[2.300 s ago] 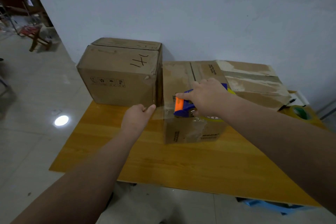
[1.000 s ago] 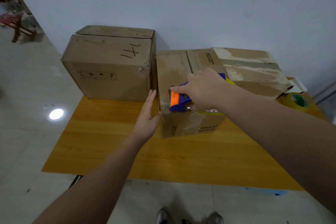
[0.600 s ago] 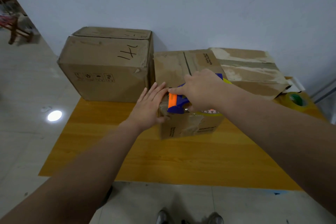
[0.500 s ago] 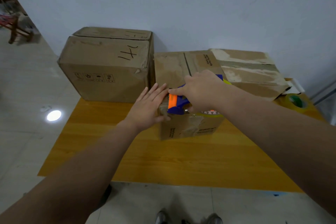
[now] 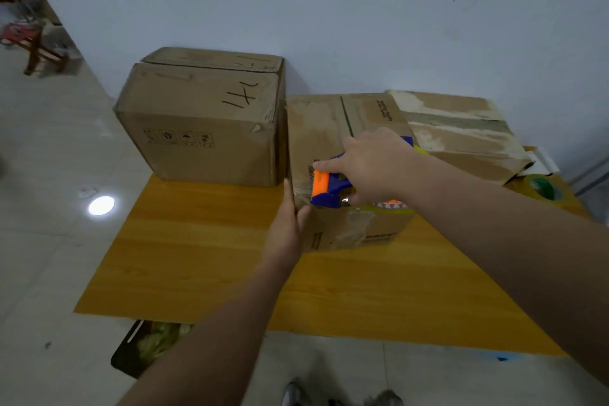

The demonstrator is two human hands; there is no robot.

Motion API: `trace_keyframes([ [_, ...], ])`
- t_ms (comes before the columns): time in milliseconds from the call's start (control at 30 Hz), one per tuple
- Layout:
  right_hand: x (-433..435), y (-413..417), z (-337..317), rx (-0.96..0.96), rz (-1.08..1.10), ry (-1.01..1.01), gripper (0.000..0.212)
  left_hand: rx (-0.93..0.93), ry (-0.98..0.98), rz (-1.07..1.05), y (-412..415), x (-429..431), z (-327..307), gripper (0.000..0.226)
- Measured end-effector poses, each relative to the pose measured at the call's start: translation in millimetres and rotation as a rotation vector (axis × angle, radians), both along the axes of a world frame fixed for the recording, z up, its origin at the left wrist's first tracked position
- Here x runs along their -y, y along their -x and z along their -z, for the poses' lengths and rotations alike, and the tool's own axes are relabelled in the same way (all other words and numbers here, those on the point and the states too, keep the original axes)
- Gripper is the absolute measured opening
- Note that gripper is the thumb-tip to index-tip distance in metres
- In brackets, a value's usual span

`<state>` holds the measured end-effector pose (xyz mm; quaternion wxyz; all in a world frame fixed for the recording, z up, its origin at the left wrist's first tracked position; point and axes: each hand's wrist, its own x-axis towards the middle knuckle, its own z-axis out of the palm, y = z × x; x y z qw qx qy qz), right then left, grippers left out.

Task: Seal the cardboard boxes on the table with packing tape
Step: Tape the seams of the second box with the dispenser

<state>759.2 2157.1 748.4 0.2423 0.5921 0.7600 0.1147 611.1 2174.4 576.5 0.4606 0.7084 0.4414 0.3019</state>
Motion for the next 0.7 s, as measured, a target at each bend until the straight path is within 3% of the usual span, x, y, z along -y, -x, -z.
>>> trace_keyframes([
  [67,2,1,1,0.001,0.003,-0.004,0.076,0.022,0.109,0.029,3,15,18,0.062],
  [167,4,1,2,0.009,-0.007,-0.024,0.077,-0.075,0.094,0.061,15,14,25,0.069],
  [267,3,0,2,0.001,-0.012,-0.035,0.077,-0.169,-0.226,-0.011,19,-5,-2,0.078],
  [333,2,0,3,-0.004,-0.016,-0.041,0.075,-0.3,-0.54,0.067,20,-19,-23,0.067],
  [400,0,0,4,-0.004,-0.018,-0.033,0.075,-0.421,-0.697,0.165,23,-27,-39,0.054],
  [533,0,0,4,0.008,-0.026,-0.022,0.076,-0.502,-0.82,0.196,22,-25,-51,0.045],
  [700,5,2,0,0.027,-0.063,-0.036,0.077,-0.541,-0.824,0.226,25,-25,-57,0.041],
])
